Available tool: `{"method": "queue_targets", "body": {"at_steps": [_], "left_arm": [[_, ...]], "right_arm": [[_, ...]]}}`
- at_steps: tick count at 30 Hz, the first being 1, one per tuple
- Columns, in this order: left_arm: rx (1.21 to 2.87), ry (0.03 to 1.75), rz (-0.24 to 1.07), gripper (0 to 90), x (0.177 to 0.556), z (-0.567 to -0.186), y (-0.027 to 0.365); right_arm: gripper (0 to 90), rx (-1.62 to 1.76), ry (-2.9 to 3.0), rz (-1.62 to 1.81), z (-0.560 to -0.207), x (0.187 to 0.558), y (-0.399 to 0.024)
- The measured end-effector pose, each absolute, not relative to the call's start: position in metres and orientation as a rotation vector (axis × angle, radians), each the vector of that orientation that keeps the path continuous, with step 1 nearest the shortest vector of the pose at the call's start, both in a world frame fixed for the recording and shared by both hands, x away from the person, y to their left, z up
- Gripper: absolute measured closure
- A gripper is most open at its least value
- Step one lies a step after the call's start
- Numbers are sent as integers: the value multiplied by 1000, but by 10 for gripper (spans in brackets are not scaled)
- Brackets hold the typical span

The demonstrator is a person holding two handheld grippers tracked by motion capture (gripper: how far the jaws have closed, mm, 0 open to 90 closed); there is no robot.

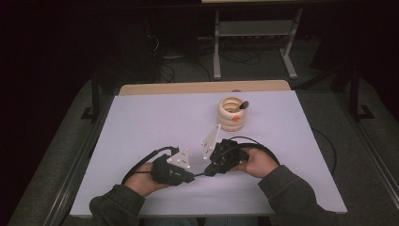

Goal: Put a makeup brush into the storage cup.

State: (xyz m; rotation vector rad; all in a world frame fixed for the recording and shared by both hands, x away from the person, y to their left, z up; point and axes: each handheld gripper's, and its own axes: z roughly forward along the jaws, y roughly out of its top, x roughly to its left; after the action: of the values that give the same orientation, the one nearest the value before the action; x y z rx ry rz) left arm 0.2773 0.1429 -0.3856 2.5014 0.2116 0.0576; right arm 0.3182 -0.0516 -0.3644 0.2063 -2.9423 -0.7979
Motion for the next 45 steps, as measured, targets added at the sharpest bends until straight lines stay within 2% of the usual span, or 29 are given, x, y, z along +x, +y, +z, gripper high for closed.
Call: {"method": "queue_targets", "body": {"at_steps": [3,5,9,11,14,15,18,21,25,32,36,37,38,40,43,45], "left_arm": [[2518,218,67,707,278,-385,142],[2514,234,58,704,277,-385,141],[2528,222,67,752,277,-385,139],[2540,212,65,840,276,-385,138],[2544,216,71,845,276,-385,139],[2537,225,66,846,276,-384,140],[2506,265,72,846,276,-384,145],[2487,285,88,847,279,-382,153],[2431,327,107,847,282,-379,162],[2298,390,125,846,286,-376,165],[2278,380,129,847,288,-375,160],[2285,373,134,846,289,-375,158],[2292,370,134,846,289,-376,156],[2305,367,132,846,289,-378,153],[2307,366,129,845,288,-381,149],[2341,345,137,841,287,-382,147]], "right_arm": [[846,221,-2931,-764,-364,319,-49],[846,233,-2953,-715,-362,318,-46],[846,266,-2994,-665,-356,315,-42],[847,269,-2990,-679,-354,314,-41],[835,249,-2984,-704,-351,314,-43],[811,206,-2971,-716,-351,315,-44],[601,98,-2963,-843,-349,320,-54],[461,-84,-2920,-1008,-349,328,-74],[403,-280,-2851,-1160,-351,336,-100],[390,-401,-2735,-1293,-357,336,-110],[461,-409,-2665,-1338,-359,340,-106],[556,-389,-2607,-1358,-360,342,-104],[556,-389,-2607,-1358,-360,342,-104],[617,-378,-2549,-1383,-361,343,-103],[801,-349,-2505,-1393,-363,345,-102],[841,-319,-2467,-1389,-364,345,-102]]}}
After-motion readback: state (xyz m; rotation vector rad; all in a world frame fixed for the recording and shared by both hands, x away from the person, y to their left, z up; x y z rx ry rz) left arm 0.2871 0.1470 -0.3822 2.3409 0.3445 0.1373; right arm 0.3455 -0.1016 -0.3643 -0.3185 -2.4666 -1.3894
